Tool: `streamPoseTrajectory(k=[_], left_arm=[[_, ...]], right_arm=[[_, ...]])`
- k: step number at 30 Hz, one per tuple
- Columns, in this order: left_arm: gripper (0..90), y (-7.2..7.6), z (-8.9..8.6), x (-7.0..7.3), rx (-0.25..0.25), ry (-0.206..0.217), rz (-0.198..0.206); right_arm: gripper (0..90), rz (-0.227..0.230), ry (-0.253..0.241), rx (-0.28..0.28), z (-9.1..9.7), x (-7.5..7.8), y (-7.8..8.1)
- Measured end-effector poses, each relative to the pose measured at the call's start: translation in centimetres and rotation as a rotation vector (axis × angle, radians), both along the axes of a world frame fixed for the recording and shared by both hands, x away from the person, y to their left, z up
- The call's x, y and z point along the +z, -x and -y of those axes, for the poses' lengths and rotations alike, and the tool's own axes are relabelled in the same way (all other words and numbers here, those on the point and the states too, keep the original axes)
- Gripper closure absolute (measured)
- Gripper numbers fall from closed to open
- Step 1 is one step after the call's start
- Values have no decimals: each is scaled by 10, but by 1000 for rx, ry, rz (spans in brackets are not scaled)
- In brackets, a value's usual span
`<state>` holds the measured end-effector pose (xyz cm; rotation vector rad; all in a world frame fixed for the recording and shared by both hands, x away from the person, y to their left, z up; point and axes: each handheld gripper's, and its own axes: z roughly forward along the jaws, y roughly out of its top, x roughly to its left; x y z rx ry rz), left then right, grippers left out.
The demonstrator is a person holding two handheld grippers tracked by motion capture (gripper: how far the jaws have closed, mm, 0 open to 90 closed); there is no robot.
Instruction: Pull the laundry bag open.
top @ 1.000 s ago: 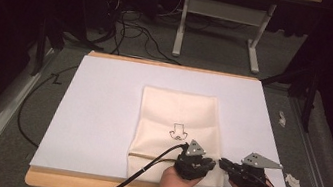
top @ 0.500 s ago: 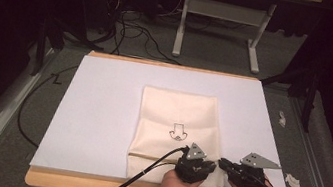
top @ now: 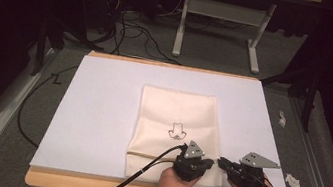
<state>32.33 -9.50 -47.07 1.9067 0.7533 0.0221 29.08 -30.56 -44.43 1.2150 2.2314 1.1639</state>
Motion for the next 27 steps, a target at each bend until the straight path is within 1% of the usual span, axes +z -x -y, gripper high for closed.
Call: streamPoseTrajectory(k=[9, 11, 15, 17, 20, 21, 22, 23, 27], left_arm=[[875, -1, -7, 5, -14, -18, -8], [875, -1, -8, 6, -14, -13, -8], [875, -2, -10, 7, -19, -5, -18], [876, -3, -11, 7, -20, -3, -22], [876, -3, -12, 8, -18, -5, -20], [876, -3, -12, 8, -18, -5, -20], [876, -4, -13, 8, -21, -2, -23], [876, -4, -13, 8, -18, 4, -37], [877, -4, -15, 9, -24, 11, -50]], right_arm=[[845, 1, 4, 7, -4, 2, 1], [847, 8, -4, 8, -5, 3, 2], [848, 15, -5, 11, -5, 5, 2], [851, 8, -7, 10, -5, 5, 2], [860, 15, 7, 17, -7, 7, 3], [862, 13, 5, 20, -7, 7, 3], [862, 13, 1, 19, -7, 8, 3], [862, 15, 3, 18, -8, 8, 4], [864, 22, 8, 21, -8, 9, 6]])
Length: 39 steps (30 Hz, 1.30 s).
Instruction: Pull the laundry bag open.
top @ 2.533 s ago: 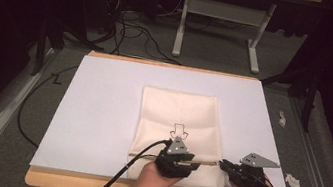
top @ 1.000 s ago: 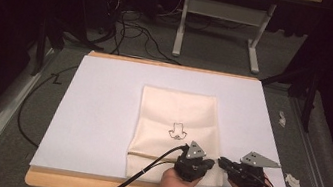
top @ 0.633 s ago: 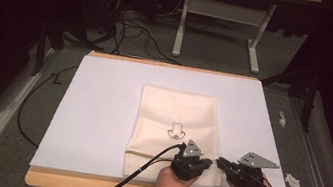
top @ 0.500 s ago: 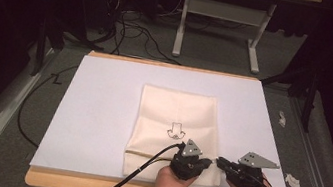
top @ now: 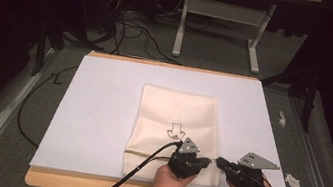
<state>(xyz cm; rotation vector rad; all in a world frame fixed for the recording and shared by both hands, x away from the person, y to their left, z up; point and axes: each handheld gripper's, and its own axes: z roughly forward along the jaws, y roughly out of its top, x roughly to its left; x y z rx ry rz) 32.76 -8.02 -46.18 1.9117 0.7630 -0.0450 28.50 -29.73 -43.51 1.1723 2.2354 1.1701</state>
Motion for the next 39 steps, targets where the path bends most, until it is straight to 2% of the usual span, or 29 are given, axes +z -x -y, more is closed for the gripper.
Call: streamPoseTrajectory(k=[3, 4, 5, 6, 7, 8, 9, 10, 11, 12, 17, 18, 19, 20, 22, 24, 25, 26, 27, 28, 29, 30, 32, 34, 36, 39], left_arm=[[878, 0, -3, -2, 5, 24, -14], [878, -2, -4, -5, 17, 36, -49], [879, -2, -4, -5, 17, 36, -49], [880, -3, -7, -7, 48, 1, -42], [879, -9, -13, -11, 68, 0, -67], [879, -14, -29, -15, 106, 12, -87], [878, -14, -29, -15, 106, 12, -87], [878, -12, -35, -12, 90, 3, -65], [878, -12, -35, -12, 90, 3, -65], [878, -9, -35, -9, 79, -33, -33], [878, -11, -46, -6, 66, -75, -24], [878, -11, -58, -3, 103, -117, 8], [879, -11, -58, -3, 103, -117, 8], [878, -16, -82, -3, 159, -143, -7], [878, -21, -114, -4, 228, -158, -33], [878, -23, -148, -4, 287, -185, -36], [878, -23, -164, -4, 314, -184, -45], [878, -23, -178, -6, 302, -156, -62], [877, -23, -178, -6, 302, -156, -62], [877, -15, -182, -9, 297, -187, -27], [876, -12, -180, -10, 290, -221, -1], [875, -11, -179, -11, 268, -238, 0], [873, -11, -180, -10, 260, -221, 0], [866, -10, -183, -7, 258, -215, 35], [860, -9, -184, -6, 255, -204, 42], [859, -9, -184, -6, 247, -212, 45]], right_arm=[[866, 3, 1, 5, 0, 0, 0], [867, 7, 24, 10, -3, 1, 1], [871, 15, 39, 4, -4, 1, 2], [871, 27, 47, -16, -3, 1, 3], [871, 29, 34, -26, 2, 3, 2], [870, 29, 13, -49, 10, 4, 2], [870, 29, 13, -49, 10, 4, 2], [869, 22, -16, -82, 23, 2, -1], [869, 22, -16, -82, 23, 2, -1], [868, 4, -31, -83, 26, -1, -3], [869, 18, -3, -54, 15, 1, -1], [871, 29, 32, -49, 8, 2, 0], [871, 29, 32, -49, 8, 2, 0], [871, 48, 37, -80, 11, 5, 0], [871, 47, 18, -120, 24, 6, -2], [870, 38, 5, -167, 39, 3, -2], [870, 33, 1, -189, 45, 2, -3], [869, 32, -2, -203, 51, 1, -4], [869, 32, -2, -203, 51, 1, -4], [865, -16, -70, -168, 54, -2, -7], [864, -7, -29, -168, 48, -4, -6], [863, 3, 16, -167, 41, -5, -6], [858, 6, 14, -166, 40, -5, -7], [850, -8, -7, -175, 44, -7, -8], [843, -21, -4, -167, 47, -10, -7], [840, -36, 3, -162, 47, -14, -7]])
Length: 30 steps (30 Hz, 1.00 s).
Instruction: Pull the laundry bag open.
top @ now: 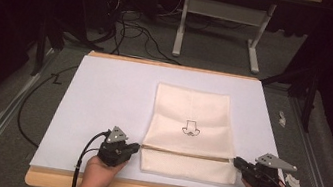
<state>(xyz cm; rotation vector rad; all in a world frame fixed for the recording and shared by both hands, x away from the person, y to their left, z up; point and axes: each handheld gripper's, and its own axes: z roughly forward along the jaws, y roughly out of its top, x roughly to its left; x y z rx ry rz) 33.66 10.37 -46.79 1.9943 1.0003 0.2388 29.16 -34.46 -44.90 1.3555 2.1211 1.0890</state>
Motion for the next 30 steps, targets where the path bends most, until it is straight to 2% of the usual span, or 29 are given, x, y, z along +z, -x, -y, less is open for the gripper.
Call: streamPoseTrajectory(k=[4, 5, 7, 8, 9, 10, 11, 12, 13, 14, 15, 16, 17, 18, 19, 20, 21, 23, 24, 25, 27, 30], left_arm=[[833, 0, 0, -1, 5, -12, 3], [780, 0, -2, 0, 5, -17, 13], [657, -1, -7, 2, 11, 11, 28], [609, -1, -7, 2, 11, 11, 28], [564, -1, -15, 7, 43, 26, 75], [530, -1, -15, 7, 43, 26, 75], [500, -3, -24, 11, 74, 1, 131], [468, -3, -24, 11, 74, 1, 131], [436, -6, -35, 14, 104, -87, 180], [394, -6, -41, 15, 132, -145, 206], [344, -5, -47, 16, 152, -185, 234], [295, -5, -47, 16, 152, -185, 234], [245, -5, -53, 17, 171, -213, 258], [205, -4, -67, 19, 217, -228, 290], [172, -4, -73, 20, 235, -206, 301], [146, -4, -73, 20, 235, -206, 301], [129, -7, -84, 22, 260, -130, 284], [78, -9, -87, 22, 271, -92, 258], [73, -9, -87, 22, 271, -92, 258], [64, -9, -85, 22, 261, -97, 258], [63, -9, -83, 21, 247, -112, 256], [60, -10, -82, 20, 240, -118, 250]], right_arm=[[821, 4, -2, 2, 0, 0, 0], [796, 9, -1, 4, 1, 0, 1], [707, 41, -18, 17, 3, 0, 2], [707, 41, -18, 17, 3, 0, 2], [621, 62, -30, -1, 7, 2, 2], [621, 62, -30, -1, 7, 2, 2], [534, 92, -43, -32, 13, 3, 2], [534, 92, -43, -32, 13, 3, 2], [444, 131, -39, -65, 21, 3, 1], [391, 149, -35, -79, 26, 3, 1], [332, 155, -21, -97, 31, 3, 1], [332, 155, -21, -97, 31, 3, 1], [270, 160, -3, -136, 42, 2, 1], [234, 167, 0, -152, 47, 2, 1], [204, 169, 2, -172, 51, 2, 0], [204, 169, 2, -172, 51, 2, 0], [160, 170, -8, -197, 56, 2, -1], [158, 151, -22, -193, 53, 0, -2], [158, 151, -22, -193, 53, 0, -2], [156, 140, -9, -169, 47, -1, -2], [155, 155, 4, -154, 42, 1, -1], [155, 168, -3, -152, 40, 3, 0]])
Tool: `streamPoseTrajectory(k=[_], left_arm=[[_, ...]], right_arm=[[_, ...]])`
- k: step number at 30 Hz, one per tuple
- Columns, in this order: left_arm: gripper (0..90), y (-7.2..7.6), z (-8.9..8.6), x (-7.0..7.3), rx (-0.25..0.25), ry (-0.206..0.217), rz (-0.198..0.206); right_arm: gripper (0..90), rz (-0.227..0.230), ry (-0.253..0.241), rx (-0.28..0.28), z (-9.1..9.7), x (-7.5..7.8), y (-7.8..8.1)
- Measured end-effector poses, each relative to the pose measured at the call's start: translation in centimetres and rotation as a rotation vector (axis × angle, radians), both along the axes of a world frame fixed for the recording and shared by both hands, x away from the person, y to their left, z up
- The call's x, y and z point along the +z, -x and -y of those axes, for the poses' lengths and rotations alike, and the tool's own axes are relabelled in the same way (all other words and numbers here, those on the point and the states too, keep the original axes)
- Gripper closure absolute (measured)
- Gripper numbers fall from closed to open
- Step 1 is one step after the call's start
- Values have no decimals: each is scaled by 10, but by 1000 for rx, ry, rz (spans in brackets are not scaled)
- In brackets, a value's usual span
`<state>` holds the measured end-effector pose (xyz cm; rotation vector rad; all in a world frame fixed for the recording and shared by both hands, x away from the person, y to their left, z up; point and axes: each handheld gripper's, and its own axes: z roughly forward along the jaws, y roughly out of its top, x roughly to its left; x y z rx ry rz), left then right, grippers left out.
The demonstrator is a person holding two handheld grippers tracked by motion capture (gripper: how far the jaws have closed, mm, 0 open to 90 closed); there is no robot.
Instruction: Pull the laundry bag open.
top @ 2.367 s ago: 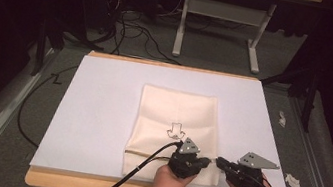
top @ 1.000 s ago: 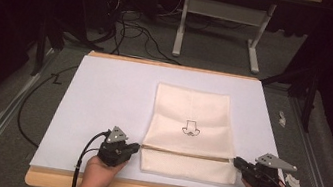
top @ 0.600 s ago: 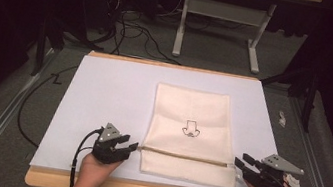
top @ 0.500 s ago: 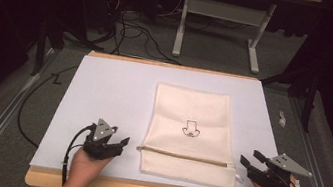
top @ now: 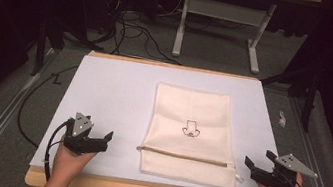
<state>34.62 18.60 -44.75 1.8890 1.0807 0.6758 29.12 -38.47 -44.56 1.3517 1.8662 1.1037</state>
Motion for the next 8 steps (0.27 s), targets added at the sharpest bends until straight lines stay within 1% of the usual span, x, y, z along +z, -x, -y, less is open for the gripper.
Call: streamPoseTrajectory(k=[3, 8], left_arm=[[60, -1, -1, -1, 7, -1, -7], [58, -2, -2, -2, 10, -5, -15]], right_arm=[[155, -6, -3, -7, 1, -1, 0], [154, -1, -9, -14, 3, 0, 0]])
